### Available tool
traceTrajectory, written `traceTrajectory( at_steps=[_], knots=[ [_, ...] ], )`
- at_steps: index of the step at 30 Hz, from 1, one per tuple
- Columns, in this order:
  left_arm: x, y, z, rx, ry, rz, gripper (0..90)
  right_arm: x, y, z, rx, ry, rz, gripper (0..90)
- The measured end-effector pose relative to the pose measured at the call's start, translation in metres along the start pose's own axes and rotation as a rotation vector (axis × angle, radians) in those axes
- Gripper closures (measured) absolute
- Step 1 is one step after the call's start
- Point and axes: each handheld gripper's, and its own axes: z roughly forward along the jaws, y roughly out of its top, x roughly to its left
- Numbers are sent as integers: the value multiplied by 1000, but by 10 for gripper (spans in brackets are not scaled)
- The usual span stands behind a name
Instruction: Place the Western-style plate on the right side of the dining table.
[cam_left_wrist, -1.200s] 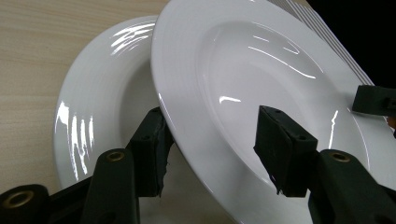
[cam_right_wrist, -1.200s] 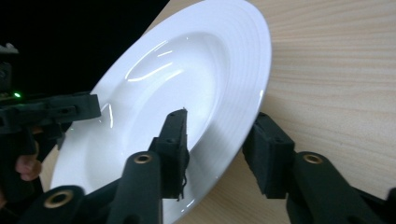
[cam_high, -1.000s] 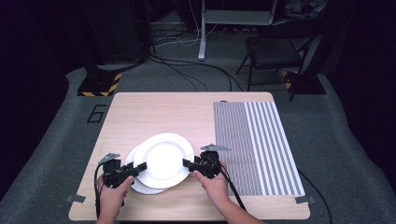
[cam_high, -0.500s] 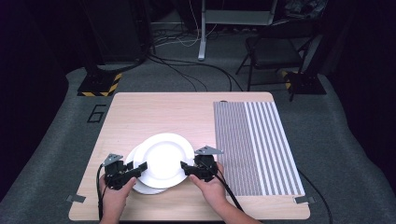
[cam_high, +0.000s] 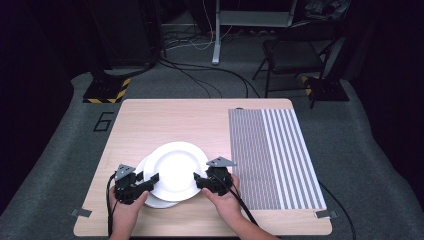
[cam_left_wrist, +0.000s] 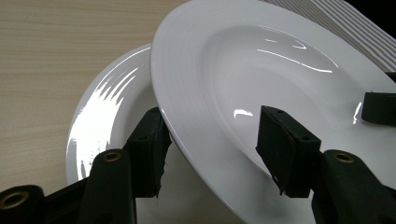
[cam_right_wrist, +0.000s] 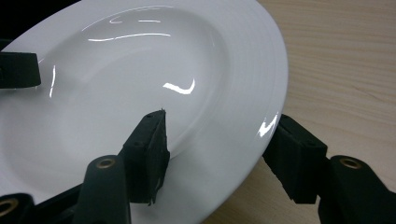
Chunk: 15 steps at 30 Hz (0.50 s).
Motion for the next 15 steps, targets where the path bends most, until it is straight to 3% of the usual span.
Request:
traceTrajectory(
  at_steps=[15],
  knots=[
    [-6, 3, -1, -20, 10, 3, 424, 0, 4, -7, -37, -4, 13, 399]
  ],
)
